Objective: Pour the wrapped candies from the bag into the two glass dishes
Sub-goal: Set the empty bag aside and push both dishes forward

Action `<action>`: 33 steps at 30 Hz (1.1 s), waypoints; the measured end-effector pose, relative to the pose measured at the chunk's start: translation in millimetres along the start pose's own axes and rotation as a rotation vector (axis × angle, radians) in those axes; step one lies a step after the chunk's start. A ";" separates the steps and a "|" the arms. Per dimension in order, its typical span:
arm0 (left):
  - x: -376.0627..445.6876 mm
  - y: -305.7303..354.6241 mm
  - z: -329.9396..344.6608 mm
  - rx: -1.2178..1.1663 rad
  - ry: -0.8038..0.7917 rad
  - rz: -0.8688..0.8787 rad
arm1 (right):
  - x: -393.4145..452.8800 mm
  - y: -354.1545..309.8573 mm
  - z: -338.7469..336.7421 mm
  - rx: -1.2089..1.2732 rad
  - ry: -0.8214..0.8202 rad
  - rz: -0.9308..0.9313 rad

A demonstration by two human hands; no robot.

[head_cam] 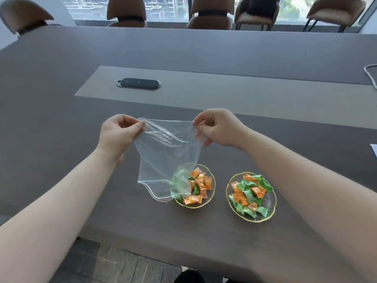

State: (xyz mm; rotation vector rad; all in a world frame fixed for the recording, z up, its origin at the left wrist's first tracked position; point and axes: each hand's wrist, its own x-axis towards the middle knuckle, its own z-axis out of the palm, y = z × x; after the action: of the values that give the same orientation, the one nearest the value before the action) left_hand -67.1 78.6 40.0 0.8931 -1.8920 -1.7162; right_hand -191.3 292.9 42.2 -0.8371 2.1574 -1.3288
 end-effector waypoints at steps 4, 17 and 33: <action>37.1 -14.3 -26.6 0.187 0.097 0.022 | 42.2 -0.1 39.1 0.017 -0.034 0.109; 149.0 -95.6 -24.7 0.491 0.040 -0.070 | 151.8 77.0 103.7 -0.122 -0.041 0.337; 115.2 -117.1 23.2 0.603 -0.319 -0.139 | 138.4 127.3 77.8 -0.247 -0.005 0.428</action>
State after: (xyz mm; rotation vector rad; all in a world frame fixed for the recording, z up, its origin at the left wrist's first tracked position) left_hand -143.4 10.5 -90.6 1.0213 -2.6982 -1.4373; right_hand -269.3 191.0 -115.8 -0.4239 2.3564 -0.8595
